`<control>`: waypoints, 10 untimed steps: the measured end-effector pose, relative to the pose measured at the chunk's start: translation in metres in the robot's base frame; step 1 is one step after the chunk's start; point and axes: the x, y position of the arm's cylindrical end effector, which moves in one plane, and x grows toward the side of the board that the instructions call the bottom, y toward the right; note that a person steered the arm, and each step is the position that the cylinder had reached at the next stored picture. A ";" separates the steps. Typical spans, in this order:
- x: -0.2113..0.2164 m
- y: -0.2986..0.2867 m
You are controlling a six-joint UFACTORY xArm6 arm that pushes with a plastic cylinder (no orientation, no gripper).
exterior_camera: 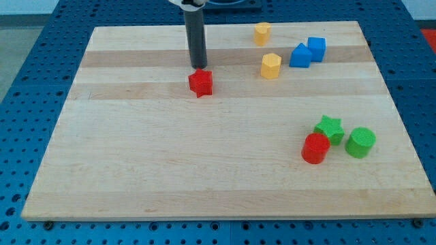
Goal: Separate the blue triangle from the blue cube
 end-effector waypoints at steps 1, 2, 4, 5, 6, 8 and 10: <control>0.009 0.019; 0.048 -0.007; 0.072 0.097; 0.068 0.190; 0.047 0.307; -0.058 0.340; -0.088 0.343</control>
